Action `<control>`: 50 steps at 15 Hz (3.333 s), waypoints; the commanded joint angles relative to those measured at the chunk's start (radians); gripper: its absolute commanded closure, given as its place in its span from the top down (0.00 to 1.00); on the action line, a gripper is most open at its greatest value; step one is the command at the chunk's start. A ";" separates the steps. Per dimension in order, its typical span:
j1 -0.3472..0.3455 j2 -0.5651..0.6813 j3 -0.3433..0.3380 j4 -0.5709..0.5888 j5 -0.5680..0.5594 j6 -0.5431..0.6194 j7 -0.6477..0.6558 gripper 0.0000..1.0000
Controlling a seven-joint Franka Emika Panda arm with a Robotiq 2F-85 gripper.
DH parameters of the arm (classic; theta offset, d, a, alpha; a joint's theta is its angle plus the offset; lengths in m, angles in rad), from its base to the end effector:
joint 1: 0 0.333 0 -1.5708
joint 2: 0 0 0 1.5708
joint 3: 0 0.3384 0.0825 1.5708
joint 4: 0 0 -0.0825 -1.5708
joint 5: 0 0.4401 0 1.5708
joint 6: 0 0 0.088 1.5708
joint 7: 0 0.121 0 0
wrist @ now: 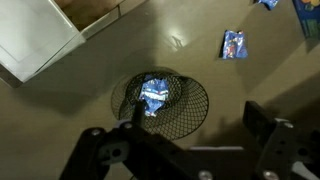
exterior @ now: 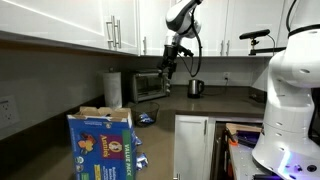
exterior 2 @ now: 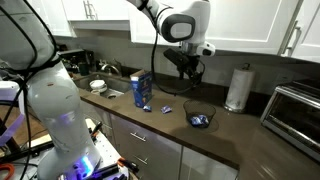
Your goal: Get the objects in the black basket and put them on the counter
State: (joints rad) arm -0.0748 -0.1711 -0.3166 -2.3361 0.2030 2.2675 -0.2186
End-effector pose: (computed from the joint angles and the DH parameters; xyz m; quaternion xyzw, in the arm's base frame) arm 0.4974 -0.1980 0.3876 -0.9825 0.1457 -0.0750 0.0887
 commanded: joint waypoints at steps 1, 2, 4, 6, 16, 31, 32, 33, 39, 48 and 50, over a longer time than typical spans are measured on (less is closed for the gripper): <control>-0.017 0.138 0.044 0.061 0.017 0.102 -0.076 1.00; -0.018 0.170 0.054 0.069 0.030 0.129 -0.104 1.00; -0.021 0.230 0.082 0.085 0.040 0.174 -0.153 1.00; -0.029 0.288 0.113 0.104 0.038 0.207 -0.201 1.00; -0.131 0.577 0.249 0.254 -0.020 0.310 -0.304 1.00; -0.242 0.890 0.329 0.525 -0.123 0.300 -0.328 1.00; -0.243 0.904 0.327 0.535 -0.139 0.303 -0.327 0.99; -0.245 0.915 0.330 0.544 -0.148 0.302 -0.328 0.74; -0.279 0.920 0.353 0.582 -0.147 0.306 -0.331 0.46; -0.230 0.866 0.358 0.512 -0.146 0.273 -0.263 0.00; -0.206 0.833 0.355 0.465 -0.150 0.283 -0.234 0.02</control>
State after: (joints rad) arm -0.3079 0.7278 0.0373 -1.7800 0.0687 2.5550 -0.5041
